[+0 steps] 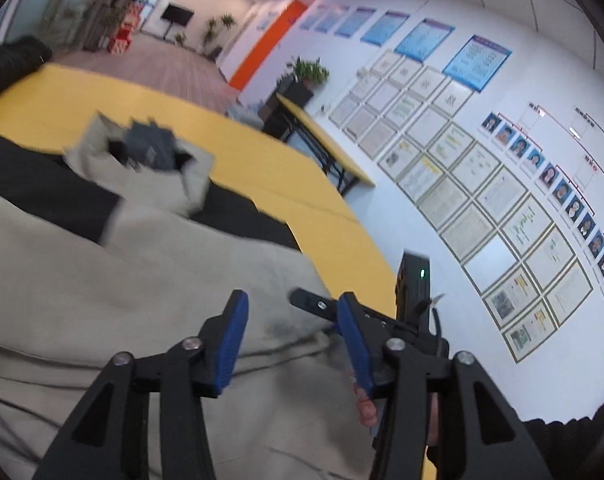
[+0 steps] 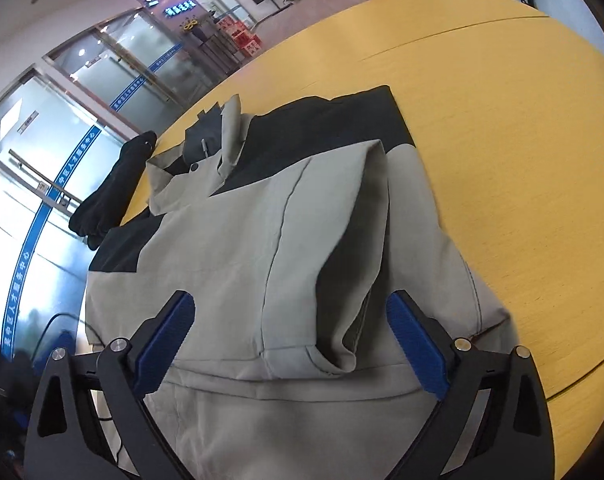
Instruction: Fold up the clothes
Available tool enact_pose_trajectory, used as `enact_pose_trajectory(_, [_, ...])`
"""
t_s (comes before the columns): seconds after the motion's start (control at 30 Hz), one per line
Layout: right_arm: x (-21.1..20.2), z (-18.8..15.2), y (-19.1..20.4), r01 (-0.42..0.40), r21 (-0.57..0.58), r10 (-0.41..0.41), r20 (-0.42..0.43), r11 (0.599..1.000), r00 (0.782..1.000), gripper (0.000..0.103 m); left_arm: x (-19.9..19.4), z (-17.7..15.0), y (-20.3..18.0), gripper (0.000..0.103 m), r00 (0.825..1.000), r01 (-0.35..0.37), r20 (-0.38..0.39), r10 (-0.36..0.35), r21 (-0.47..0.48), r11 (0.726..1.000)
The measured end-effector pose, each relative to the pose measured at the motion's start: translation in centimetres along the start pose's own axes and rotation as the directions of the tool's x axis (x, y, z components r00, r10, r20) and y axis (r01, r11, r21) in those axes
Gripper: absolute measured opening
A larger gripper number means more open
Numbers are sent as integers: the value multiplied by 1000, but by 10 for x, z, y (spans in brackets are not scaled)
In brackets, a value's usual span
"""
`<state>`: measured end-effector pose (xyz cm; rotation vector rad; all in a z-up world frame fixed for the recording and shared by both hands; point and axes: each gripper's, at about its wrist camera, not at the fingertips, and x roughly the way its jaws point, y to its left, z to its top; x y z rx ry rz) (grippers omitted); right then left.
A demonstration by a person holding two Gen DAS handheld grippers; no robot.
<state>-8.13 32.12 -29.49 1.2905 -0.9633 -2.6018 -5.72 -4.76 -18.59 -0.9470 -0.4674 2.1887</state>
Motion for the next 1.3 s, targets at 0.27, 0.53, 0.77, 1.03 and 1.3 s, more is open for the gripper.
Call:
enact_pose_trajectory(0.27, [17, -3, 3, 63, -37, -66, -66, 997, 996, 13, -40, 50, 147, 66, 947, -319, 16, 319, 2, 948])
enact_pose_trajectory(0.53, [-6, -5, -17, 167, -31, -168, -27, 985, 985, 11, 3, 17, 199, 56, 947, -254, -205, 247, -5, 967])
enact_pose_trajectory(0.77, [5, 7, -11, 174, -108, -177, -18, 979, 984, 15, -8, 1, 189, 57, 917, -338, -230, 327, -11, 941])
enact_pose_trajectory(1.03, [-14, 10, 10, 266, -179, -266, 23, 947, 964, 54, -28, -11, 194, 68, 909, -384, -196, 369, -47, 922])
enact_pose_trajectory(1.3, [-20, 27, 138, 72, -425, -63, 33, 902, 997, 73, -57, -11, 174, 70, 920, -367, -170, 353, -61, 928])
